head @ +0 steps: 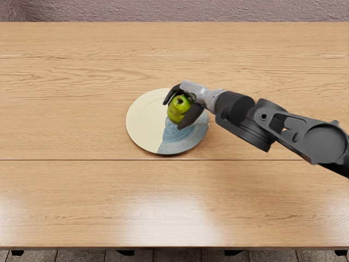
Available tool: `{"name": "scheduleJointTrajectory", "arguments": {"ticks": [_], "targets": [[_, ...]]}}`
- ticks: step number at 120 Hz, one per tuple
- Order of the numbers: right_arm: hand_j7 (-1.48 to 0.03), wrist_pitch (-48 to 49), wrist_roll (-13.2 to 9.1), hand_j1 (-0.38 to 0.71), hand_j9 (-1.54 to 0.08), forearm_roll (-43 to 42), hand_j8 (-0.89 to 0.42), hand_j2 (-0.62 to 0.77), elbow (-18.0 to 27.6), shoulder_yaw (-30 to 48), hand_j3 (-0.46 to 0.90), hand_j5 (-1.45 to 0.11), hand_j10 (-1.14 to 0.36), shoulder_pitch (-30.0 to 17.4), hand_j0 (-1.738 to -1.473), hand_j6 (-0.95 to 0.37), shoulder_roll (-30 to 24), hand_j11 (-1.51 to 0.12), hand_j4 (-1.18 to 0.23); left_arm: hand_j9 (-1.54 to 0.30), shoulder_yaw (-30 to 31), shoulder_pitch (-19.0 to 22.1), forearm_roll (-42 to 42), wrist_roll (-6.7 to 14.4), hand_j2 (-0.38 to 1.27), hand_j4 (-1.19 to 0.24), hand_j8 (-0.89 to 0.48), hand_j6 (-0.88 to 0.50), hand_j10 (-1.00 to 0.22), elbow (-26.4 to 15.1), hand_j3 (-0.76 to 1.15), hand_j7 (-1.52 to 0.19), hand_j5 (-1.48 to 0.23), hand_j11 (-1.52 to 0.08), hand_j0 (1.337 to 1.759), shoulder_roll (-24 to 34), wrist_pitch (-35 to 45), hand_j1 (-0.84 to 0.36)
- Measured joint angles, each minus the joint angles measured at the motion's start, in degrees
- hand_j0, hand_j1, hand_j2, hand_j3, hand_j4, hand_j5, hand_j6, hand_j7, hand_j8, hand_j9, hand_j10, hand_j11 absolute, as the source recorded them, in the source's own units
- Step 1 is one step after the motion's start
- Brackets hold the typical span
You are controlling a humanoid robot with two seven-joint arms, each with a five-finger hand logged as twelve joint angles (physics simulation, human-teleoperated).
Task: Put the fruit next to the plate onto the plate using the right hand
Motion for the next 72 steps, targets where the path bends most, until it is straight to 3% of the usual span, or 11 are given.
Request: {"name": "scheduleJointTrajectory", "arguments": {"ticks": [12, 26, 43, 72], "targets": [[-0.69, 0.32, 0.02, 0.09, -0.71, -0.02, -0.33, -0.05, 0.04, -0.02, 0.00, -0.72, -0.42, 0.00, -1.652, -0.39, 1.26, -0.71, -0.51, -0.01, 0.01, 0.00, 0.00, 0.00, 0.00, -0.01, -0.01, -0.01, -0.01, 0.00, 0.00, -0.01, -0.01, -0.01, 1.658, 0.00, 0.00, 0.34], [-0.41, -0.05, 0.06, -0.08, -0.42, -0.13, -0.20, -0.03, -0.45, 0.38, 0.00, -0.43, -0.25, 0.01, -1.655, -0.24, 2.29, -0.42, -0.31, -0.01, 0.00, 0.00, 0.00, 0.00, 0.00, -0.01, -0.01, -0.01, -0.01, 0.00, 0.00, -0.01, -0.01, -0.01, 1.658, 0.00, 0.00, 0.34], [-0.22, 0.67, 0.07, -0.20, -0.22, 0.37, -0.11, -0.02, -0.75, 4.12, 0.00, -0.23, -0.14, -0.35, -1.656, -0.13, 0.87, -0.22, -0.16, -0.01, -0.01, 0.00, 0.00, 0.00, 0.00, -0.01, -0.01, -0.01, -0.01, 0.00, 0.00, -0.01, -0.01, -0.01, 1.658, 0.00, 0.00, 0.34], [-0.09, 17.29, 0.08, -0.28, -0.10, 18.79, -0.06, -0.01, -0.73, 15.23, 0.00, -0.10, -0.06, -2.57, -1.658, -0.06, -9.85, -0.09, -0.07, -0.01, -0.02, 0.00, 0.00, 0.00, 0.00, -0.01, -0.01, -0.01, -0.01, 0.00, 0.00, -0.01, -0.01, -0.01, 1.658, 0.00, -0.01, 0.34]]}}
